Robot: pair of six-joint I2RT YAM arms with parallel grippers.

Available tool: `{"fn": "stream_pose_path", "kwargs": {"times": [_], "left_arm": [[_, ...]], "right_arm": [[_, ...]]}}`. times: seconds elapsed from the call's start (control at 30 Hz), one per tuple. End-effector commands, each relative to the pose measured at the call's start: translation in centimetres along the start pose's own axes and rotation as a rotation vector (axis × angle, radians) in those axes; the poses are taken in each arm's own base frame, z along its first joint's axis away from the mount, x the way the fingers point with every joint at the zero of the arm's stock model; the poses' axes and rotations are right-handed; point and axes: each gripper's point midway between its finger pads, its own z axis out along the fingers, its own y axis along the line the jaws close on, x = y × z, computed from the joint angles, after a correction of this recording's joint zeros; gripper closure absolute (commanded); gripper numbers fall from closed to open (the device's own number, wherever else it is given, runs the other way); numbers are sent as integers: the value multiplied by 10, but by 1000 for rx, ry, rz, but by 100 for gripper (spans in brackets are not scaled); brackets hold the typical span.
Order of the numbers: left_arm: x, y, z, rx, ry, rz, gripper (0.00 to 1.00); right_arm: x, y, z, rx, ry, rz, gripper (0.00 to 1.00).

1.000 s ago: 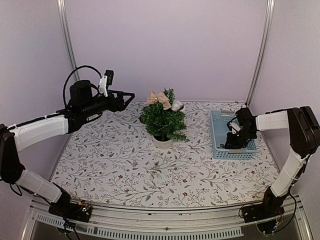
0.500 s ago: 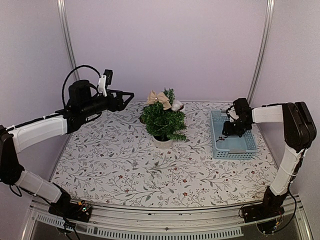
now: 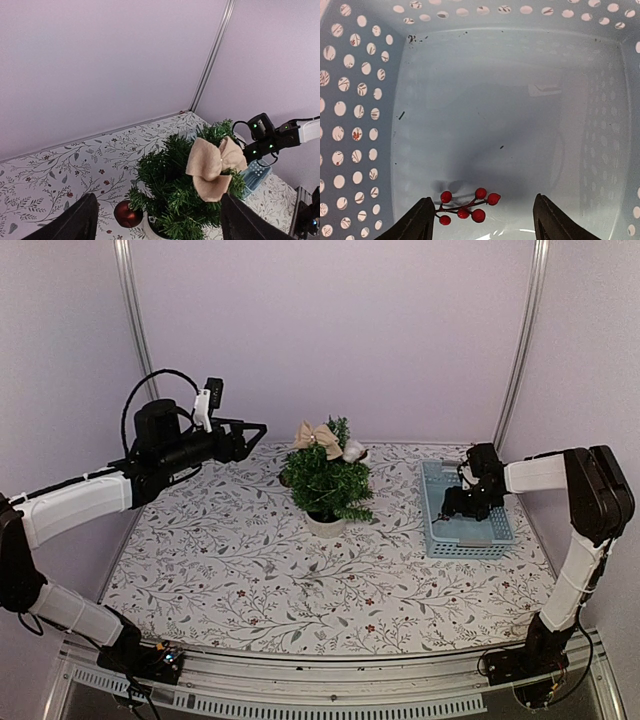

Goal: Decorate the small christmas tree

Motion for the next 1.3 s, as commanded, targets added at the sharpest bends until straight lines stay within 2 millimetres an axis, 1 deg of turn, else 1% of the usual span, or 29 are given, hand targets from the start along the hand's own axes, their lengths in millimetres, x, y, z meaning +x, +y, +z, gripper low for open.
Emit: {"fn": "stream_pose_path", "kwargs": {"times": [0.0,0.13,0.17,0.2,0.23,0.27,0.4,0.53,0.63,0.8,0.93,1.13,1.2,1.27], "left_arm": [[-3,-2,-7,6,-14,12,14],[-1,-3,-9,5,-16,7,14],[-1,-2,-9,5,-16,6,14],[-2,-3,-9,6,-16,6,14],[-2,-3,-9,5,-16,6,14],[-2,-3,-9,6,-16,8,14],[-1,-2,-10,4,-13,6,14],[1,-1,-9,0,-6,3,13],[2,-1,-9,-3,-1,2,13],[2,0,-10,-10,0,8,13],[3,1,-9,-13,3,11,12],[2,2,-10,-18,1,18,12],[1,2,-10,-21,1,21,12],[1,3,-10,-26,2,22,12]], "right_arm": [[-7,-5,-2,89,-53,3,27],[-8,-4,-3,139,-71,-23,21],[-8,-3,-4,139,-74,-22,16],[-8,-3,-4,141,-76,-21,7],[-9,-1,-4,137,-77,-20,2],[-7,0,-2,134,-72,-22,1],[-1,9,4,131,-55,-43,1],[13,12,9,138,-17,-72,1],[21,8,8,152,-2,-90,1],[29,-2,-3,190,-3,-135,1],[27,-10,-11,224,-11,-165,1],[11,-40,-26,267,-44,-129,1],[6,-42,-30,255,-55,-114,2],[4,-35,-31,214,-59,-112,5]]}}
